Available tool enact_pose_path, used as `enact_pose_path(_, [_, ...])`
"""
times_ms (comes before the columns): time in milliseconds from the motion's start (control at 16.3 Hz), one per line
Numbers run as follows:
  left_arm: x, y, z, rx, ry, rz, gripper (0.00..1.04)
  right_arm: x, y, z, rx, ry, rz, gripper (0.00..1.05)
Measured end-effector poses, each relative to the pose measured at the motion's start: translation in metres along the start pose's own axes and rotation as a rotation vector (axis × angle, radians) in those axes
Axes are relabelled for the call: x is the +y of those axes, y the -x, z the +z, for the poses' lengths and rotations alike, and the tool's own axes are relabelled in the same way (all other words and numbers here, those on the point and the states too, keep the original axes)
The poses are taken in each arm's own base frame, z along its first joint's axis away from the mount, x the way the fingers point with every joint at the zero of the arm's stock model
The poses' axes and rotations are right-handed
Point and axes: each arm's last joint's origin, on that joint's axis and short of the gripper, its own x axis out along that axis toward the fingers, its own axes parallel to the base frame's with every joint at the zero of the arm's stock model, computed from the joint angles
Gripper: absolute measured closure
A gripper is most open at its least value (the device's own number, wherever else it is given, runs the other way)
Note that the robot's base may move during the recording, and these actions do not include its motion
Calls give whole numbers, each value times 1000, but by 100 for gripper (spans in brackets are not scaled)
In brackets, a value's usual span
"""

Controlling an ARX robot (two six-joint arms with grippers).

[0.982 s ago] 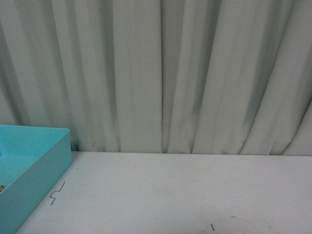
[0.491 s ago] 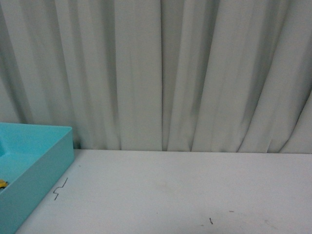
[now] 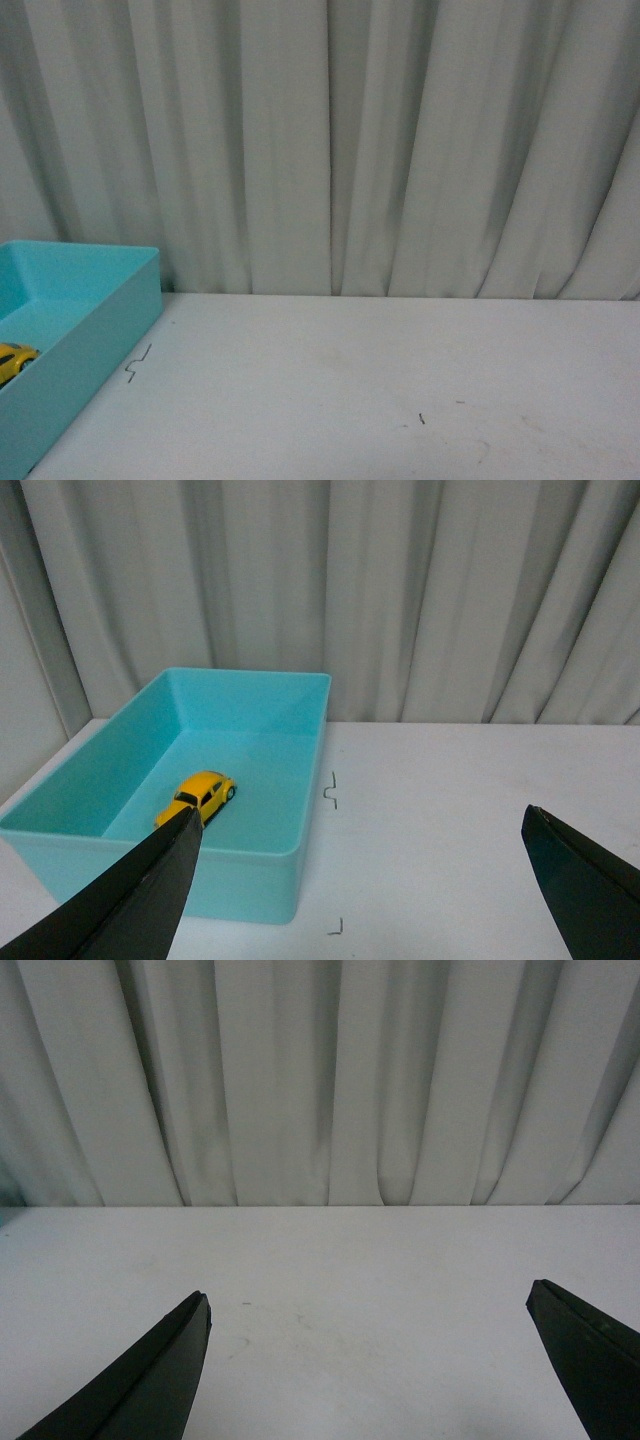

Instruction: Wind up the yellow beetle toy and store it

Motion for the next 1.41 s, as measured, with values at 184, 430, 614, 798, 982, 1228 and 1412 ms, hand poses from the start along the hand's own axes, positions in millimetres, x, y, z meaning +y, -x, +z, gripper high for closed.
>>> enact_pose_path(184, [0,0,0,0,0,0,7,0,0,0,0,0,0,7])
enact_pose_path(430, [0,0,0,0,0,0,7,0,0,0,0,0,0,7])
enact_pose_path(614, [0,0,0,0,0,0,7,0,0,0,0,0,0,7])
enact_pose_path(798, [0,0,0,0,0,0,7,0,0,0,0,0,0,7])
enact_pose_path(982, [0,0,0,0,0,0,7,0,0,0,1,0,0,7])
enact_pose_path(1228, [0,0,0,0,0,0,7,0,0,0,1,0,0,7])
enact_pose_path(1412, [0,0,0,0,0,0,7,0,0,0,1,0,0,7])
